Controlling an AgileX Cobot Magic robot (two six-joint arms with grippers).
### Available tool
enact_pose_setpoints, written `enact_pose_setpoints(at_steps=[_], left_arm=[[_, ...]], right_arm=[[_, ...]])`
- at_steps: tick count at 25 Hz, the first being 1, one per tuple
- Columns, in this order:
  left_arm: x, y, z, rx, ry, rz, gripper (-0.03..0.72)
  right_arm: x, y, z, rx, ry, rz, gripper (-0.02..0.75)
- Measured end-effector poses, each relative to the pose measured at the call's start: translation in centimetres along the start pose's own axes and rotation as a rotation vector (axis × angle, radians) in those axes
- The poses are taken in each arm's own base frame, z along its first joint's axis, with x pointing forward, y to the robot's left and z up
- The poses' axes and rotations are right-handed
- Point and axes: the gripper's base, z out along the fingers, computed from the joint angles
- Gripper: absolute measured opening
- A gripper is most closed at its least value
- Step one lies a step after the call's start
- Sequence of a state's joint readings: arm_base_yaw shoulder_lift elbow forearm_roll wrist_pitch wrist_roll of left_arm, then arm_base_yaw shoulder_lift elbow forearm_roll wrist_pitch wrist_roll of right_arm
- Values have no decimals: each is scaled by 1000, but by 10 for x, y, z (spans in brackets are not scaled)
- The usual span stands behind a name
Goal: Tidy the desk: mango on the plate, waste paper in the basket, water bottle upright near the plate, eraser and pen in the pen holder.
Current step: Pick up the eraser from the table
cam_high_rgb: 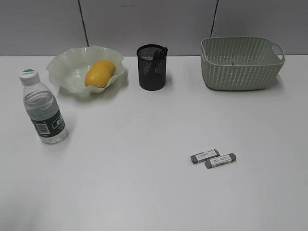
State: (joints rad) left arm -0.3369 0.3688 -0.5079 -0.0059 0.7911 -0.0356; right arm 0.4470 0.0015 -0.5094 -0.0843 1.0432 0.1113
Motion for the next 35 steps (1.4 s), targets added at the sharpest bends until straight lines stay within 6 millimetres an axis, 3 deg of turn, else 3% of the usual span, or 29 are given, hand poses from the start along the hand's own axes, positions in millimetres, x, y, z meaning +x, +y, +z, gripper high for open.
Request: enact_pose_setpoints(at_steps=[4, 10, 15, 22, 28, 31, 35], left_arm=[[2, 0, -5, 4, -57, -2, 246], [1, 0, -18, -5, 14, 4, 241], [18, 2, -28, -17, 84, 10, 239], [39, 3, -59, -34, -106, -3, 237], [42, 2, -64, -76, -143, -32, 237], [42, 1, -64, -75, -144, -34, 237], [42, 1, -64, -93, -145, -50, 237]], right_arm=[[0, 0, 0, 0, 0, 0, 340], [0, 0, 0, 0, 0, 0, 340], [0, 0, 0, 0, 0, 0, 340], [-8, 1, 10, 4, 60, -28, 340], [-45, 8, 57, -9, 141, -157, 340], [-59, 13, 99, -30, 255, -272, 340], [-63, 19, 172, -74, 448, -392, 340]])
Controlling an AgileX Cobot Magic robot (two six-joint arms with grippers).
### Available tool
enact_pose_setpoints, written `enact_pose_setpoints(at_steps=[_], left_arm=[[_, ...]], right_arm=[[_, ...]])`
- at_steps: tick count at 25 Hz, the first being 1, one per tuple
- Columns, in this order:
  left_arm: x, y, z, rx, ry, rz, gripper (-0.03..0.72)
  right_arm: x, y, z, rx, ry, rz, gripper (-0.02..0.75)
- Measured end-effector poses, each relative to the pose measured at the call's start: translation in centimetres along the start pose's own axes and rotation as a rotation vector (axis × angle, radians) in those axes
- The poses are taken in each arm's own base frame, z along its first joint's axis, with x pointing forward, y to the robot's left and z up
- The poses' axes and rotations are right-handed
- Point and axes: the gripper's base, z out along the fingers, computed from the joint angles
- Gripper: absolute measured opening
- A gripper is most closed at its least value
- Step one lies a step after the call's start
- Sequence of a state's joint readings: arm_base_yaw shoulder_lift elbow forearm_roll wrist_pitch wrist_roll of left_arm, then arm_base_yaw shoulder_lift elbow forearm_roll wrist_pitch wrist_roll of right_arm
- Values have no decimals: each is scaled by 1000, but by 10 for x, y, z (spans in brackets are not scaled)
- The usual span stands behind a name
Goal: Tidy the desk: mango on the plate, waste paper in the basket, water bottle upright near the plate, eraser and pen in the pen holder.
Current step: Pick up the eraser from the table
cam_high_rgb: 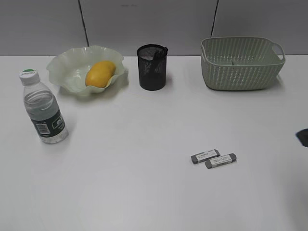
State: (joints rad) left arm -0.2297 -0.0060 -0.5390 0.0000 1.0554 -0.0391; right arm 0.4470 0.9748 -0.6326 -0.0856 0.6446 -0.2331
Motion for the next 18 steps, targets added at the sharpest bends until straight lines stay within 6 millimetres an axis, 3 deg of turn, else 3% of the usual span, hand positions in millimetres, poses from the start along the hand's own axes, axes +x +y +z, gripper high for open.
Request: enact_pose_setpoints(at_steps=[8, 12, 18], left_arm=[[0, -1, 0, -122, -4, -49, 237], [0, -1, 0, -123, -4, -49, 237], [0, -1, 0, -123, -4, -49, 237]], right_arm=[[-41, -4, 114, -107, 192, -222, 340], [-40, 1, 150, -184, 235, -388, 351], [-31, 6, 180, -245, 260, -550, 400]])
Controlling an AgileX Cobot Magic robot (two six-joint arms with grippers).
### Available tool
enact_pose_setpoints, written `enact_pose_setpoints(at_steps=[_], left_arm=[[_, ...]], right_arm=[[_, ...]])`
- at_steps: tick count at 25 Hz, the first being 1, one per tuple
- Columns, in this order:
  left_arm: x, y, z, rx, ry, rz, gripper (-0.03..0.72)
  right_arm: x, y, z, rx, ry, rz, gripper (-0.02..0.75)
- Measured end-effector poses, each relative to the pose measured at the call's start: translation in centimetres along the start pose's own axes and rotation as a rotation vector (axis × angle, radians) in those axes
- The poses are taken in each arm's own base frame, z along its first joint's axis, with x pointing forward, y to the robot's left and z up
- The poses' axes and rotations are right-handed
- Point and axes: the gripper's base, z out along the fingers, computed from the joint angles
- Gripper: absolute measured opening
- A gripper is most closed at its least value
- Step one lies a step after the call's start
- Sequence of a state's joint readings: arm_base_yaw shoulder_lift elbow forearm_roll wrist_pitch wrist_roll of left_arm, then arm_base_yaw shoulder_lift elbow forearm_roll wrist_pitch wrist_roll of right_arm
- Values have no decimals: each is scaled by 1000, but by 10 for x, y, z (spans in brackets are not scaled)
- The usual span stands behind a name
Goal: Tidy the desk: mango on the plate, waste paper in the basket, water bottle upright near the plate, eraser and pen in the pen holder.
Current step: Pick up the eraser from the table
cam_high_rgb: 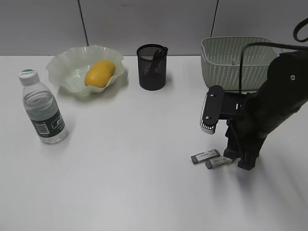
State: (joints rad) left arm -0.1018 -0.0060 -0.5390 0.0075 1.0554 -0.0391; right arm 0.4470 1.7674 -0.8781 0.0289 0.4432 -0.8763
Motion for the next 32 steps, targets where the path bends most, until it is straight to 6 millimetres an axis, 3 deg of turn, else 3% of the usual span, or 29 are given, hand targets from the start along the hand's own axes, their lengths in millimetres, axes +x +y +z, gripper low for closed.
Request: enact_pose_setpoints(at_steps=[15, 17, 20, 28, 32], left_arm=[[0, 0, 0, 0, 0, 0, 237], [0, 0, 0, 0, 0, 0, 237], [0, 0, 0, 0, 0, 0, 237], [0, 0, 0, -1, 0, 0, 237], [0, 0, 0, -1, 0, 0, 237]], right_arm=[[4, 3, 37, -38, 37, -149, 403], [4, 3, 37, -38, 37, -150, 358], [4, 3, 38, -48, 44, -151, 170], [5, 8, 31, -111, 71, -48, 159], [-7, 8, -1, -104, -49, 145, 159]])
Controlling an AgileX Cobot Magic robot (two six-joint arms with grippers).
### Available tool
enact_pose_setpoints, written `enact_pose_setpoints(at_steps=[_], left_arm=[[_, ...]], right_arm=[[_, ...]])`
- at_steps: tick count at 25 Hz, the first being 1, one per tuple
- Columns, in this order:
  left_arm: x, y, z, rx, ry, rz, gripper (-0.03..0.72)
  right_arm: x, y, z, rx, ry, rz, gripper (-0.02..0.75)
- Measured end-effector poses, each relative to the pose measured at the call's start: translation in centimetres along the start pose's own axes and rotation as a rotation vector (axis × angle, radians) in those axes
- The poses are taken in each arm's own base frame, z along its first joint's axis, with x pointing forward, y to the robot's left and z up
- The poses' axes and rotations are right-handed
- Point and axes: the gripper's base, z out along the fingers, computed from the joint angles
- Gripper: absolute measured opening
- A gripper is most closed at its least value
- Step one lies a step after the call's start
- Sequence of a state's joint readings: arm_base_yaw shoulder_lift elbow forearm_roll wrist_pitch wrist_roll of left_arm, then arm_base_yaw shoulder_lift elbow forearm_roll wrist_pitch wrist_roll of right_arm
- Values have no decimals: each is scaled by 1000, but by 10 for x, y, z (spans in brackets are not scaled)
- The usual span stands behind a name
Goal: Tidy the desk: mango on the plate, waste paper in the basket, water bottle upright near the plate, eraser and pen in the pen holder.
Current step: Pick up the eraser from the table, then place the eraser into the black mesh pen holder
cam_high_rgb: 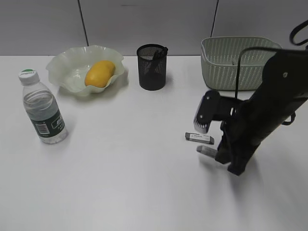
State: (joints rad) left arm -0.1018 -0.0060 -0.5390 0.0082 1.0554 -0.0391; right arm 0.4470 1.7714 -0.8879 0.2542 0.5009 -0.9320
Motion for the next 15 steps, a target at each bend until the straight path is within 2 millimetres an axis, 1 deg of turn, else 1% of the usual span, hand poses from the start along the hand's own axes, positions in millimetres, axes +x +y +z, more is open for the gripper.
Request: enact_pose_setpoints(at_steps=[3, 5, 7, 9, 11, 13, 15], left_arm=[[0, 0, 0, -1, 0, 1, 237], [0, 0, 0, -1, 0, 1, 237], [0, 0, 0, -1, 0, 1, 237], [0, 0, 0, -1, 0, 1, 237], [0, 0, 0, -1, 0, 1, 237], [0, 0, 0, -1, 0, 1, 237], [0, 0, 0, -1, 0, 1, 237]], right_arm=[[-18, -6, -33, 103, -214, 152, 159], [-29, -15, -51, 203, -373, 293, 159], [-38, -28, -63, 295, -489, 407, 159], [-51, -40, -68, 327, -548, 459, 159], [-67, -54, -69, 333, -592, 494, 159], [-83, -70, -65, 340, -635, 551, 159], [-100, -88, -65, 375, -694, 591, 159]])
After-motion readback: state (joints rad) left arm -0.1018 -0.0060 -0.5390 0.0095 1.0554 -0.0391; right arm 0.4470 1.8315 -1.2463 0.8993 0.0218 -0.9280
